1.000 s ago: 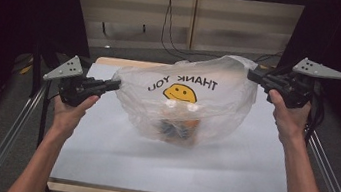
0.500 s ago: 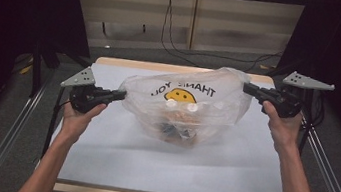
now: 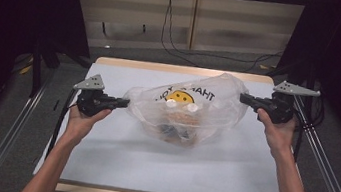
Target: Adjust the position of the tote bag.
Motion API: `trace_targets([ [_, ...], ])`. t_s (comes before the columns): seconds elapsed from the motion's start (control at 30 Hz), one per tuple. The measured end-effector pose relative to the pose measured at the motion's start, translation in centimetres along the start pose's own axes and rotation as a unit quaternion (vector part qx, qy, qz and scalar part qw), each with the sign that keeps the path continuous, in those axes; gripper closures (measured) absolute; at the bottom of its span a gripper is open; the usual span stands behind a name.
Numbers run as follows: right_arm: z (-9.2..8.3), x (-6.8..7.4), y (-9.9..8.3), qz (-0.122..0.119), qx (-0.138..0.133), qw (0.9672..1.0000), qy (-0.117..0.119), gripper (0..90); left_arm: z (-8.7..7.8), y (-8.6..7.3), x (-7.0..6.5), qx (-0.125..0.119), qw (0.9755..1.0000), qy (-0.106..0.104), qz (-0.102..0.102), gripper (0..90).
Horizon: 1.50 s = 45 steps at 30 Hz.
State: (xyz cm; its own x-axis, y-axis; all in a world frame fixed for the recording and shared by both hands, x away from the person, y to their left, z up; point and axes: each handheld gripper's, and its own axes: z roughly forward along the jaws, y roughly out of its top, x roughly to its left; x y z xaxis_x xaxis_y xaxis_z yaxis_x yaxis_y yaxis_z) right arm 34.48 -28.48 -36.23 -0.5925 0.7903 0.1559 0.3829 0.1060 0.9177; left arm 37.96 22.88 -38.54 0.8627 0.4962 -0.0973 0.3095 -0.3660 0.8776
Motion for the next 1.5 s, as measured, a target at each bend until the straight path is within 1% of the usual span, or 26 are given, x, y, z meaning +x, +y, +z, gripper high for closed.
trace_targets([
  [0.1,0.2,-0.2,-0.3,0.002,0.010,0.9999,0.002,90.0,0.2,-0.2,0.3,0.003,1.0000,0.004,0.002,90.0],
  [0.13,0.6,-0.3,-0.6,-0.003,0.021,0.9998,-0.001,90.0,0.5,-0.4,0.6,0.012,0.9999,0.006,0.002,90.0],
  [0.17,0.7,-0.3,-0.8,-0.003,0.025,0.9997,-0.001,90.0,0.5,-0.4,0.6,0.012,0.9999,0.006,0.002,90.0],
  [0.2,0.9,-0.4,-1.0,-0.002,0.029,0.9996,0.000,90.0,0.8,-0.7,0.6,0.019,0.9998,0.005,-0.004,90.0],
  [0.27,1.0,-0.5,-1.2,-0.001,0.033,0.9994,-0.002,90.0,0.9,-0.9,0.6,0.023,0.9997,0.005,-0.002,90.0],
  [0.3,1.2,-0.7,-1.7,0.003,0.041,0.9991,-0.001,90.0,1.0,-1.2,0.5,0.033,0.9994,0.006,0.005,90.0],
  [0.37,1.3,-0.8,-1.9,0.002,0.045,0.9990,-0.001,90.0,1.1,-1.3,0.4,0.038,0.9993,0.004,0.003,90.0],
  [0.43,1.6,-0.9,-2.7,0.006,0.059,0.9983,-0.004,90.0,1.3,-1.7,0.4,0.052,0.9986,0.004,0.005,90.0],
  [0.47,1.6,-0.9,-2.7,0.006,0.059,0.9983,-0.004,90.0,1.5,-1.9,0.5,0.055,0.9985,0.000,0.004,90.0],
  [0.5,1.7,-1.0,-3.2,0.008,0.063,0.9979,-0.005,90.0,1.9,-2.2,0.5,0.067,0.9978,0.001,0.003,90.0],
  [0.53,1.8,-1.1,-3.4,0.011,0.065,0.9978,-0.004,90.0,2.1,-2.3,0.5,0.074,0.9972,0.002,0.008,90.0],
  [0.6,2.0,-1.2,-3.7,0.010,0.071,0.9974,-0.006,90.0,2.4,-2.4,0.4,0.079,0.9969,0.001,0.004,90.0],
  [0.67,2.2,-1.2,-4.1,0.012,0.078,0.9969,-0.006,90.0,2.6,-2.6,0.2,0.094,0.9955,-0.001,0.015,90.0],
  [0.7,2.2,-1.3,-4.3,0.010,0.082,0.9966,-0.008,90.0,2.8,-2.8,0.1,0.100,0.9949,-0.001,0.016,90.0],
  [0.77,2.2,-1.3,-4.9,0.009,0.089,0.9959,-0.007,90.0,2.9,-3.2,0.0,0.118,0.9927,0.000,0.023,90.0],
  [0.83,2.2,-1.5,-5.5,0.013,0.098,0.9951,-0.011,90.0,3.1,-3.7,0.1,0.124,0.9920,0.001,0.021,90.0],
  [0.93,2.1,-1.7,-6.0,0.018,0.099,0.9948,-0.012,90.0,3.3,-3.9,0.2,0.130,0.9914,0.001,0.018,90.0],
  [1.0,2.2,-1.9,-6.3,0.018,0.108,0.9939,-0.016,90.0,3.6,-4.0,0.1,0.139,0.9900,0.004,0.022,90.0],
  [1.03,2.3,-2.0,-6.5,0.016,0.111,0.9936,-0.014,90.0,3.7,-4.0,0.1,0.150,0.9884,0.006,0.024,90.0],
  [1.07,2.4,-2.0,-6.5,0.014,0.113,0.9934,-0.016,90.0,3.8,-4.1,0.2,0.153,0.9879,0.008,0.025,90.0],
  [1.1,2.5,-2.0,-6.6,0.012,0.117,0.9929,-0.017,90.0,3.9,-4.3,0.4,0.159,0.9870,0.012,0.021,90.0],
  [1.23,3.0,-2.2,-7.1,0.009,0.131,0.9912,-0.019,90.0,4.1,-4.9,0.7,0.165,0.9860,0.013,0.017,90.0],
  [1.3,3.4,-2.3,-7.6,0.004,0.146,0.9890,-0.024,90.0,4.2,-5.4,1.1,0.184,0.9826,0.017,0.020,90.0],
  [1.33,3.4,-2.4,-7.7,0.004,0.149,0.9885,-0.024,90.0,4.3,-5.5,1.2,0.182,0.9830,0.018,0.016,90.0],
  [1.43,3.5,-2.5,-7.9,0.006,0.152,0.9880,-0.026,90.0,4.3,-5.8,1.4,0.184,0.9827,0.018,0.008,90.0],
  [1.5,3.5,-2.6,-8.3,0.007,0.159,0.9869,-0.025,90.0,4.4,-6.1,1.5,0.195,0.9805,0.020,0.012,90.0],
])
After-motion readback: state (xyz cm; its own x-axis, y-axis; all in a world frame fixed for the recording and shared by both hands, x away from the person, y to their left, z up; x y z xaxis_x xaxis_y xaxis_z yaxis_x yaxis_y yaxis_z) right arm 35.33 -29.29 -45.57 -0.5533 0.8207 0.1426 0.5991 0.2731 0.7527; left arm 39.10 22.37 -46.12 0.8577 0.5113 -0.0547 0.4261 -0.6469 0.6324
